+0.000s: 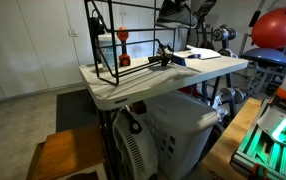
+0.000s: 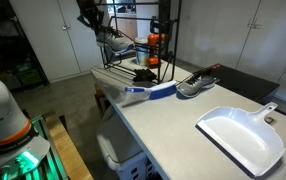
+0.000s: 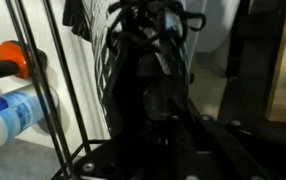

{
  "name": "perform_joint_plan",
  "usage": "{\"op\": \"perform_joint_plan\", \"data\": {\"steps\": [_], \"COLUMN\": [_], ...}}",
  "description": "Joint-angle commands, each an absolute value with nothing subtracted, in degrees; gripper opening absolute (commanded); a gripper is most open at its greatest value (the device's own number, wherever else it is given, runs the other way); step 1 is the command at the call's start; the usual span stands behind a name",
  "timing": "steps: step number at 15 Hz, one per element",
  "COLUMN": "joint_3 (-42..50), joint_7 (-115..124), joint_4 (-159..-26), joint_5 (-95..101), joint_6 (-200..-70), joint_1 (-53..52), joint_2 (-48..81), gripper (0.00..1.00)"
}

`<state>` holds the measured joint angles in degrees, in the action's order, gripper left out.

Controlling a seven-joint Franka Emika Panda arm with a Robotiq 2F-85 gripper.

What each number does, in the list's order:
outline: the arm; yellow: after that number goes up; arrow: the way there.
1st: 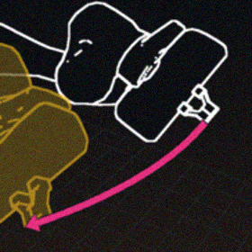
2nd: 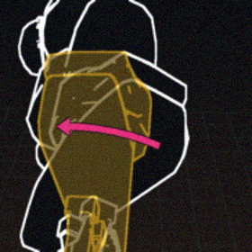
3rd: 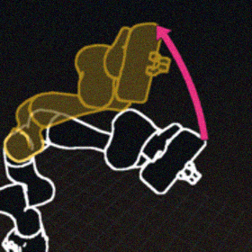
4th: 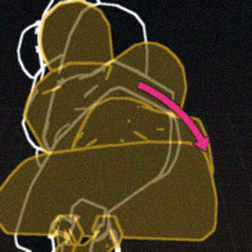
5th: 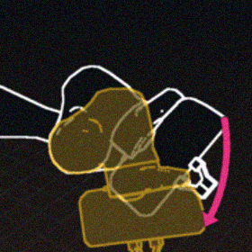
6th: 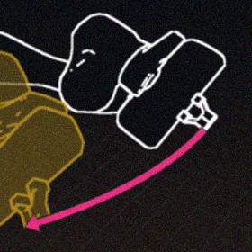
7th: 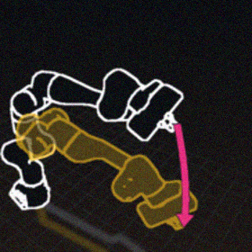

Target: Place the left trainer on the middle shelf of the shoe rack

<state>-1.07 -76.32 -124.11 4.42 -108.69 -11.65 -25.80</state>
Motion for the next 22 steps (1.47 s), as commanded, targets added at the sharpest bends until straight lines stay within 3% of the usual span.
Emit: {"op": "perform_joint_plan", "data": {"steps": [1,7,8,18,22], "joint_3": [-1.6,-2.1,-2.1,-2.8,-3.1], "joint_7": [-77.6,-79.2,-79.2,-84.0,-85.1], "joint_4": [-123.2,-121.3,-121.3,-116.6,-115.5], "joint_5": [4.9,5.7,5.7,6.9,6.8], "joint_6": [-110.4,-112.4,-112.4,-128.3,-129.0], "joint_1": [-11.7,-11.8,-11.8,-11.5,-11.0], "joint_2": [-25.1,-23.0,-23.0,-12.2,-10.5], "gripper": [0.09,0.09,0.02,0.02,0.02]}}
